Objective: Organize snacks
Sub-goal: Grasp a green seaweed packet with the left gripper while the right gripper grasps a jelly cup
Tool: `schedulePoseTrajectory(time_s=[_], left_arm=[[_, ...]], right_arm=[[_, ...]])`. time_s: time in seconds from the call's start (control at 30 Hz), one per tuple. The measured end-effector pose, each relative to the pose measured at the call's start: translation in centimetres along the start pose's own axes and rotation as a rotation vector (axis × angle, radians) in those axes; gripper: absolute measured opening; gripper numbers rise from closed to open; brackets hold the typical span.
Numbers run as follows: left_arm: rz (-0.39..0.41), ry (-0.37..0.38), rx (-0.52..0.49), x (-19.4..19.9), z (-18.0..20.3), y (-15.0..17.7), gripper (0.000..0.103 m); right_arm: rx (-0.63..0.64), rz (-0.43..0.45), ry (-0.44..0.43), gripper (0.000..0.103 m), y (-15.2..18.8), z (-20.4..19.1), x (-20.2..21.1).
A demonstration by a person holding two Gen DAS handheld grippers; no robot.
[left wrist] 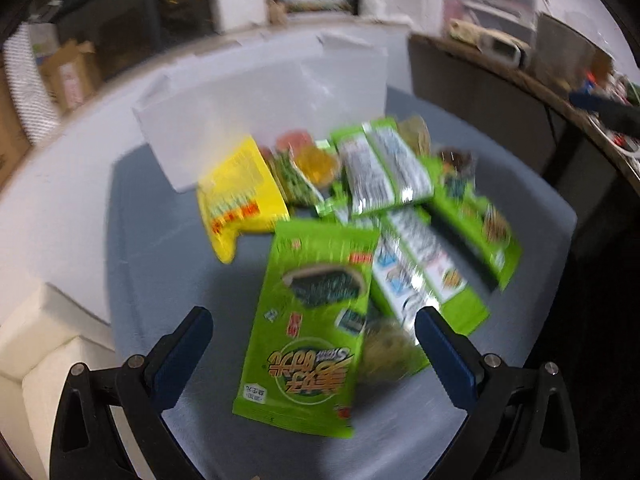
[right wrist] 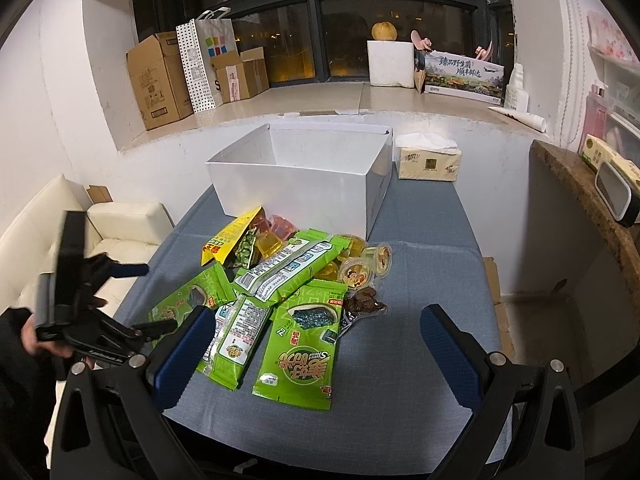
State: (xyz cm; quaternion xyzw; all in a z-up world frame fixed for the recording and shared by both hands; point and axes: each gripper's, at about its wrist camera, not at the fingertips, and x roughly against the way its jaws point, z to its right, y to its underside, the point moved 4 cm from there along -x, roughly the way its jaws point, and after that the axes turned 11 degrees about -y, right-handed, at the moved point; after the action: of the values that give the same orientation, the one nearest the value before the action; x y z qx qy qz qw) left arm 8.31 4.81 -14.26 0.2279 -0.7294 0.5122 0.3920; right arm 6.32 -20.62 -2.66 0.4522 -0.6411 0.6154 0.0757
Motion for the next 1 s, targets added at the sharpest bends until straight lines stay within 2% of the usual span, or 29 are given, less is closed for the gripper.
schedulePoseTrajectory(time_s=[0.13,0.33,0.47,0.53,0.6,0.83,0.93,1.0], left_arm=[[-0.031,0.129,0.013,-1.7,-0.8,-0.1,0.103],[-0.079,0.192,0.002,-3.9,-0.2,-1.0,0.103],[-0.121,0.183,0.020,-5.3,0.0,-1.7,0.102],[-0.133,0.210,0.028,-5.9,0.4,-2.0,0.095],[-0.111,0.219,0.025,-5.6,0.4,-2.2,0.082],[-0.038,0.141,0.019,-3.4,-0.7,-3.1,0.077],[0.036,0.059,0.086,-1.1,-2.5,-3.7,0.077],[0.109,0.010,0.151,1.6,-3.5,-3.9,0.077]], right_arm=[[-0.004,-0.006,-0.001,0.103,0.1,0.1,-0.1],[-0.010,-0.012,-0.004,0.103,0.2,0.2,-0.4],[-0.013,-0.016,-0.005,0.103,0.3,0.2,-0.5],[-0.016,-0.015,-0.007,0.103,0.4,0.3,-0.5],[-0.023,-0.017,-0.010,0.103,0.3,0.4,-0.5],[-0.022,-0.027,-0.027,0.103,0.6,0.0,-1.0],[0.015,-0.024,-0.062,0.103,0.6,-0.8,-1.8],[0.087,-0.020,-0.125,0.103,0.6,-2.3,-2.9]])
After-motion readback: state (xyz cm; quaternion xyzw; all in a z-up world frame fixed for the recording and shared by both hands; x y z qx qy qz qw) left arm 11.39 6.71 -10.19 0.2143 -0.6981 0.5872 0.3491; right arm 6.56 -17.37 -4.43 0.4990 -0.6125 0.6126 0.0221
